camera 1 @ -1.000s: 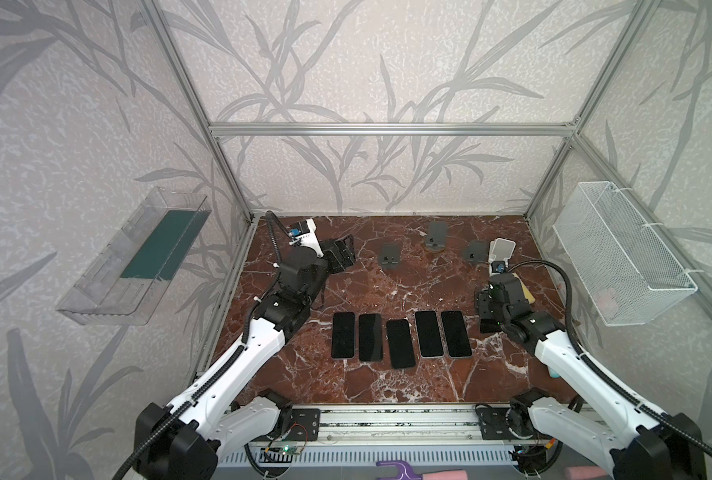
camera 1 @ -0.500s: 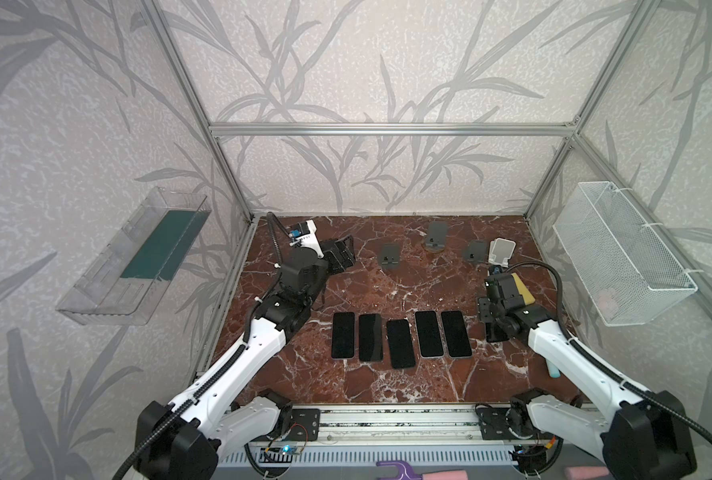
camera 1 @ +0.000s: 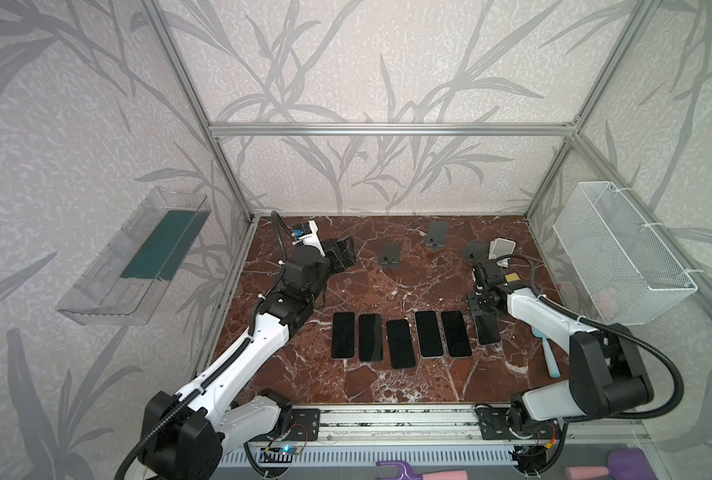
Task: Remove the phone from the phone stand
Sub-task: 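Carry the teal-edged phone toward the robot beside the black phone row, then lower the teal-edged phone flat at the row's end and open the right gripper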
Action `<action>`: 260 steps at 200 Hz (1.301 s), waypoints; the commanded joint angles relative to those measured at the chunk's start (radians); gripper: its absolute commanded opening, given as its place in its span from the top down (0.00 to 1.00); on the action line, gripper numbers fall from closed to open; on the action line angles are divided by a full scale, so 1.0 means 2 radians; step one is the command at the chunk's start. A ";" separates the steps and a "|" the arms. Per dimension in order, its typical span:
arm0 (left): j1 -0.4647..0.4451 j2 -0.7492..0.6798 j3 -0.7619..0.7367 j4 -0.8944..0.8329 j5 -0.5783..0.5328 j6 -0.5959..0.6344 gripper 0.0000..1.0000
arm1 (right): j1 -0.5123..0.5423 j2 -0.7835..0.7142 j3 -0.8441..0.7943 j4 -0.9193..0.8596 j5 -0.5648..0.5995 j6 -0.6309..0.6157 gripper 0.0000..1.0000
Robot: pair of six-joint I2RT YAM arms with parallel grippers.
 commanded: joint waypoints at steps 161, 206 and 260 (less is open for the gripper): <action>0.006 -0.001 -0.005 0.008 -0.008 0.002 0.07 | -0.027 0.133 0.072 -0.098 -0.033 -0.013 0.38; 0.006 -0.003 -0.004 0.008 -0.005 0.000 0.07 | -0.026 0.124 0.071 -0.109 -0.010 -0.015 0.36; 0.005 -0.007 -0.006 0.007 -0.012 0.007 0.07 | -0.019 0.128 0.081 -0.135 0.013 -0.002 0.33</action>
